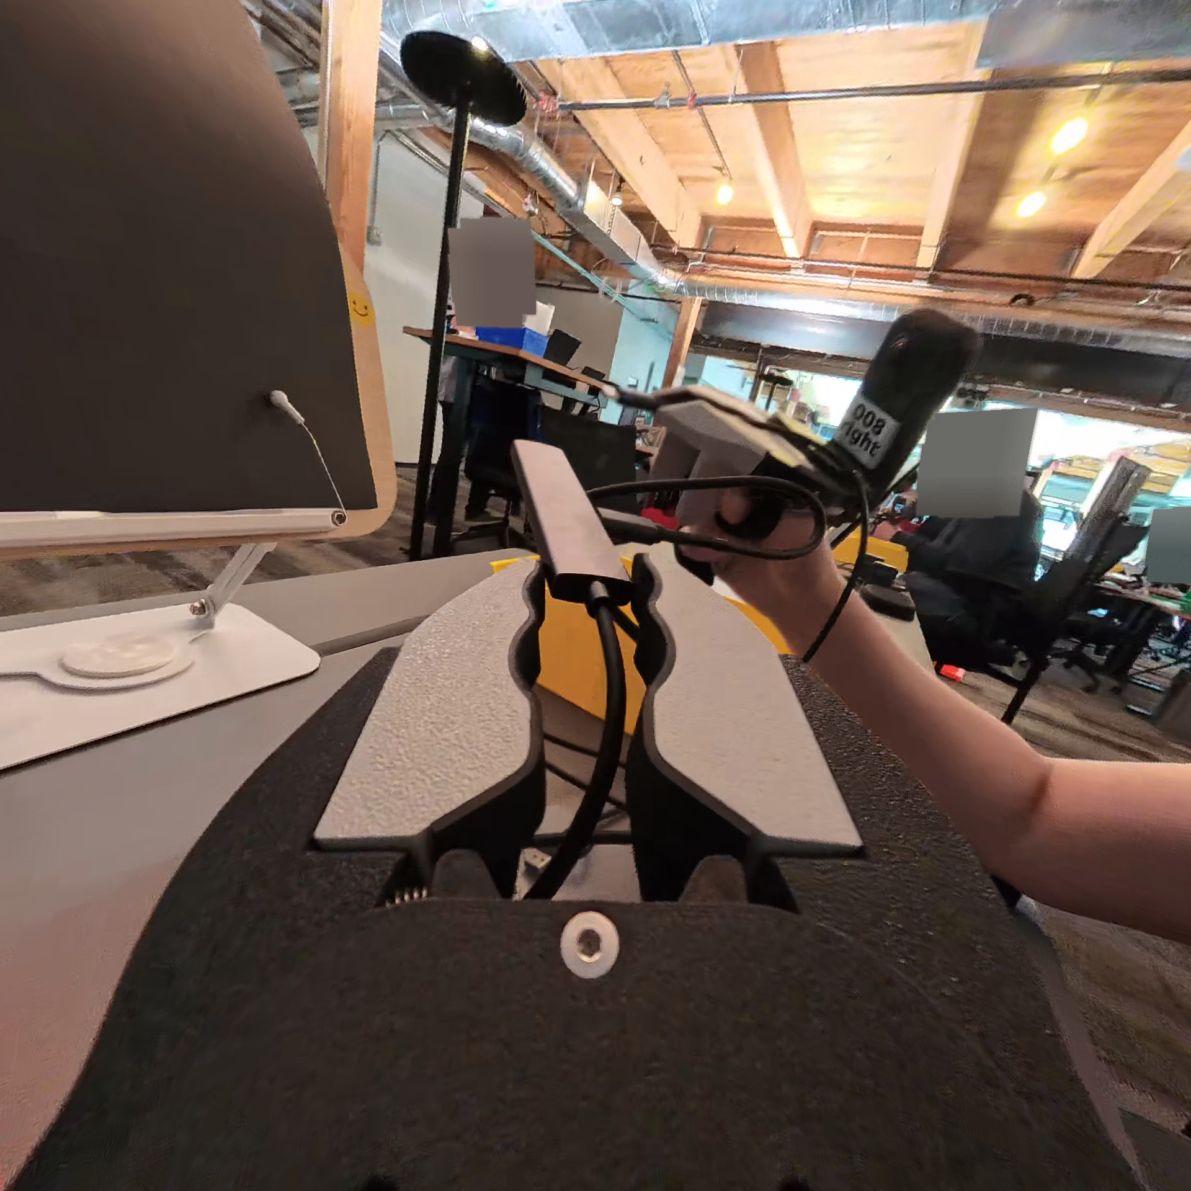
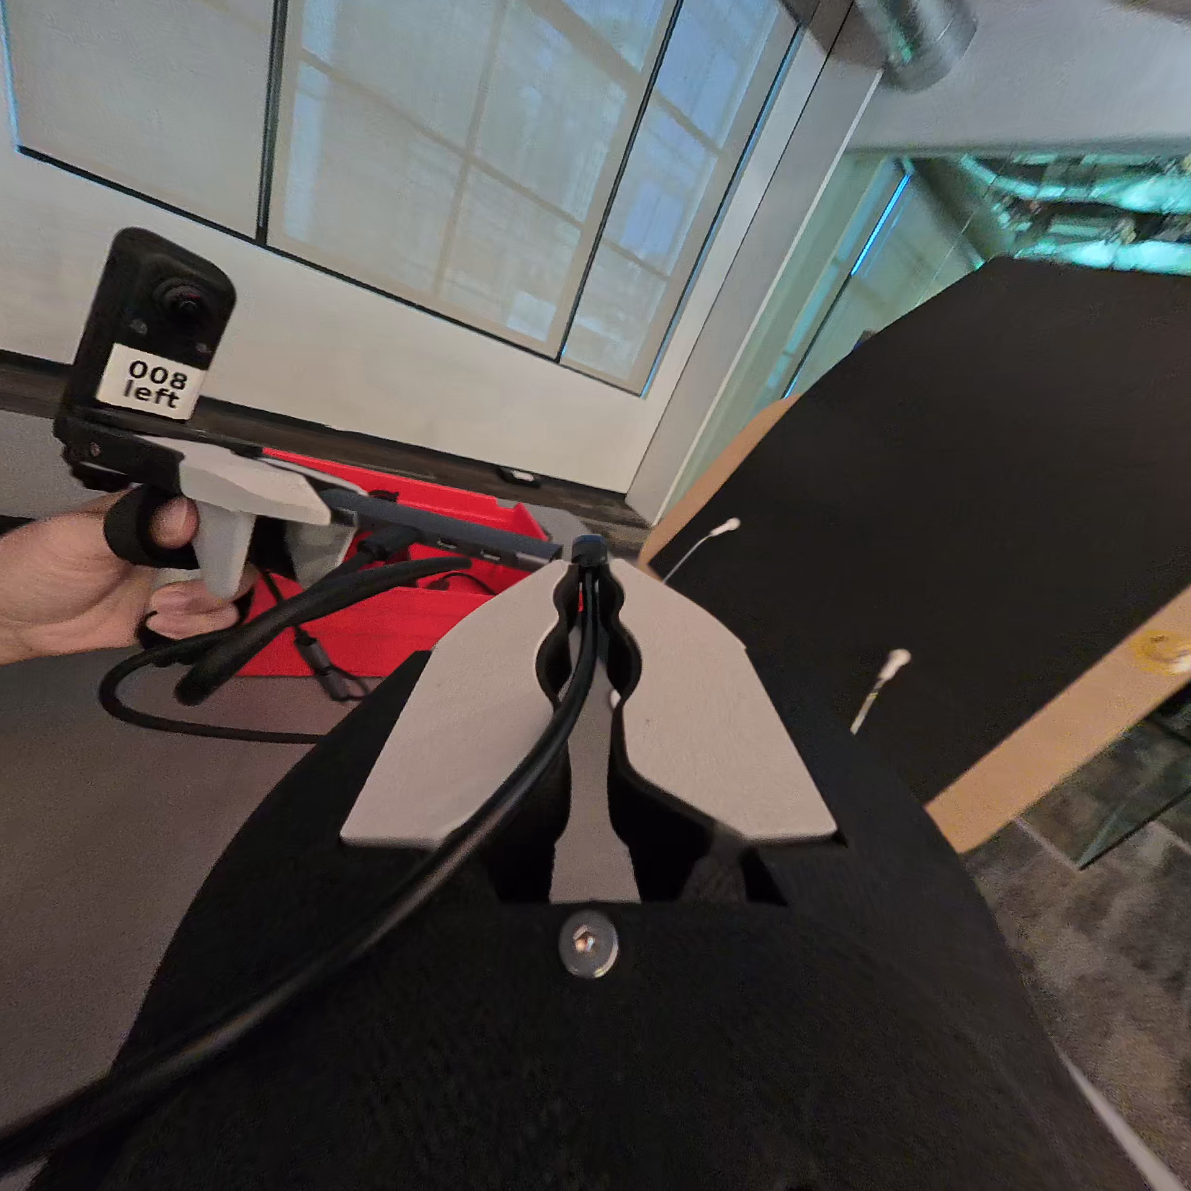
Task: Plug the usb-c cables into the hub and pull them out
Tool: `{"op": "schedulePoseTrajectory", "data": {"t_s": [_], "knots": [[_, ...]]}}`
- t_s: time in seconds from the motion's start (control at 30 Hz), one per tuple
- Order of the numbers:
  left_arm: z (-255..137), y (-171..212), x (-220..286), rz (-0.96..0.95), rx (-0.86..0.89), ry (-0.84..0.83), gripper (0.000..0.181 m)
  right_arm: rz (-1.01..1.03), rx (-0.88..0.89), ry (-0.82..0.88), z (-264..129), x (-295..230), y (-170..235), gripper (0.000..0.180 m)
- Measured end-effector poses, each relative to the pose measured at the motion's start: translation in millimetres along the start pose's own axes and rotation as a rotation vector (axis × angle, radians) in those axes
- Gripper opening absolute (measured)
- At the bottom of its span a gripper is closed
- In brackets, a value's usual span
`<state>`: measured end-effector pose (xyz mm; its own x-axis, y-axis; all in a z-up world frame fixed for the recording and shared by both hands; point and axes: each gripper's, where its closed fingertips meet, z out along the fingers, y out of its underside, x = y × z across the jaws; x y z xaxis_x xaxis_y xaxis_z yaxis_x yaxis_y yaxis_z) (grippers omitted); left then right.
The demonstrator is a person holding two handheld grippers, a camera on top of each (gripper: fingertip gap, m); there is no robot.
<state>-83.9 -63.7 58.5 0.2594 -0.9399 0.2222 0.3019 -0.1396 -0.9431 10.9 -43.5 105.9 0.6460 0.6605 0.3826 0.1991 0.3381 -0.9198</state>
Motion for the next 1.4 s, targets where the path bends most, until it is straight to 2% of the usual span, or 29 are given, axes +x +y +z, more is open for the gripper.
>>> {"op": "schedulePoseTrajectory", "data": {"t_s": [0.17, 0.27, 0.37, 0.47, 0.6, 0.73, 0.9, 1.07, 1.4], "knots": [[-6.9, -6.5, 1.2, 0.014, 0.03, 0.016, 0.025, 0.073, 0.007, -0.038, 15.7, -24.0, -2.3, 0.007], [-8.1, -6.7, 1.7, 0.045, 0.023, 0.01, 0.025, 0.009, 0.0, -0.007, 15.3, -29.5, -11.9, 0.007], [-7.1, -4.1, 2.7, 0.086, -0.001, -0.004, 0.025, -0.022, 0.033, -0.027, 12.4, -38.6, -26.1, 0.007], [-6.7, -3.7, 3.6, 0.107, -0.004, -0.013, 0.025, -0.048, -0.012, -0.057, 12.2, -48.0, -29.7, 0.007], [-9.0, -5.0, 1.8, 0.113, -0.002, -0.017, 0.024, -0.165, -0.049, 0.025, -0.4, -39.8, -44.6, 0.007], [-8.0, -0.3, -2.6, 0.164, -0.033, -0.057, 0.024, -0.062, -0.014, 0.02, -6.2, -45.2, -61.7, 0.007], [-6.9, 1.0, -3.7, 0.224, -0.044, -0.106, 0.024, -0.052, -0.111, 0.028, 13.2, -51.5, -31.4, 0.007], [-10.2, -5.5, -5.1, 0.205, 0.001, -0.118, 0.024, -0.063, -0.159, 0.035, 26.6, -52.0, -5.0, 0.007], [-17.5, -16.3, -11.6, 0.104, 0.098, -0.135, 0.024, -0.036, -0.11, 0.09, 36.2, -51.4, 8.2, 0.007]]}}
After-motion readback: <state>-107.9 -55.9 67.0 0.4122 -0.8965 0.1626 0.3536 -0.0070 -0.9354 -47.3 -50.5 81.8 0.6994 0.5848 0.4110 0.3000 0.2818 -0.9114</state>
